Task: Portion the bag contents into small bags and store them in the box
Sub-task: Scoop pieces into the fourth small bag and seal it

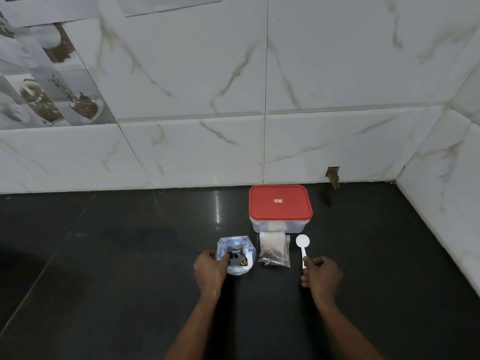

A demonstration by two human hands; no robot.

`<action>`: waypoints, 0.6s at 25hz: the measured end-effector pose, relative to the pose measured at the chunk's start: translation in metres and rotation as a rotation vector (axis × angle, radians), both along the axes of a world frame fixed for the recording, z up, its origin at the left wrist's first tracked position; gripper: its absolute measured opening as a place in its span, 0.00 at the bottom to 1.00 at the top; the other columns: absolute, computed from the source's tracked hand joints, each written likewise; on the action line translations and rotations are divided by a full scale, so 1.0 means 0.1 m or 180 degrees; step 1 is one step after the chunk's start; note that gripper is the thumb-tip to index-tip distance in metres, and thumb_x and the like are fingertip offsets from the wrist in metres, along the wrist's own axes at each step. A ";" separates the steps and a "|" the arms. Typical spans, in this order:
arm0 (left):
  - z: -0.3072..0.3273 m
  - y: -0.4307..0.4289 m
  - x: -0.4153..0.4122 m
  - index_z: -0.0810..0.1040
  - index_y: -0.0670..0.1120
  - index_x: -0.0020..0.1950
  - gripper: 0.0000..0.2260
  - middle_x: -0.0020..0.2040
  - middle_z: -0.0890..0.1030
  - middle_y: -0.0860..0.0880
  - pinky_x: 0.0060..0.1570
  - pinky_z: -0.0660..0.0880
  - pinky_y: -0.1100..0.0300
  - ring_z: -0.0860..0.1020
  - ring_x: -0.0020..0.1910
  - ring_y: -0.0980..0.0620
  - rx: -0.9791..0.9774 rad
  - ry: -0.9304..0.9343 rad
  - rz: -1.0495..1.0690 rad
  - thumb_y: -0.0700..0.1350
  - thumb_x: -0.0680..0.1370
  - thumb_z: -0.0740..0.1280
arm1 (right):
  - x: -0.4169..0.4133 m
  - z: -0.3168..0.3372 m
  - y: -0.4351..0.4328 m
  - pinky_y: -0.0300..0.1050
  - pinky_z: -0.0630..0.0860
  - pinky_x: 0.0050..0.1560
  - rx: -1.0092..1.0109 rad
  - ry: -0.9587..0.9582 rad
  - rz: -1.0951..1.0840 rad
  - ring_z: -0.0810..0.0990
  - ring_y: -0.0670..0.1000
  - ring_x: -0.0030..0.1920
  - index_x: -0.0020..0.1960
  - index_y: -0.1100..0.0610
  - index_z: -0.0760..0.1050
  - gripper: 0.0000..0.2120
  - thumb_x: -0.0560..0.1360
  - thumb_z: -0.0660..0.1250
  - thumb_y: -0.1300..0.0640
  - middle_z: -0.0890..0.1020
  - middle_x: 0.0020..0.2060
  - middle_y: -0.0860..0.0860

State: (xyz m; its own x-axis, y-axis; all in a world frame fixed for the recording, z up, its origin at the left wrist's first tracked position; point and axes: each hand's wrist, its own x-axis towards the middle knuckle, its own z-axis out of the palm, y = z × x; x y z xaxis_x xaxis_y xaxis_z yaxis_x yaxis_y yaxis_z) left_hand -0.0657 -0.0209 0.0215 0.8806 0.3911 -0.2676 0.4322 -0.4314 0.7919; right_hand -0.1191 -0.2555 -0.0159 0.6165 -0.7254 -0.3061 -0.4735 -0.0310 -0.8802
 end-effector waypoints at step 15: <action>0.18 0.14 -0.03 0.79 0.39 0.38 0.10 0.38 0.82 0.38 0.37 0.80 0.52 0.80 0.35 0.45 -0.1340 0.0159 0.0085 0.45 0.69 0.73 | 0.30 0.71 0.82 0.48 0.81 0.40 0.2218 0.0148 0.1358 0.82 0.53 0.38 0.51 0.62 0.80 0.11 0.80 0.65 0.54 0.84 0.39 0.56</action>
State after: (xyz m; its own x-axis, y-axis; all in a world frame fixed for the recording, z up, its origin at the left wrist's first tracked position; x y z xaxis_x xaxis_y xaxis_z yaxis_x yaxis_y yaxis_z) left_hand -0.0686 -0.0068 0.0395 0.8536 0.2610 -0.4508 0.4811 -0.0629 0.8744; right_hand -0.0887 -0.1739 0.0551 0.7721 -0.0650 -0.6322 -0.5812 0.3302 -0.7438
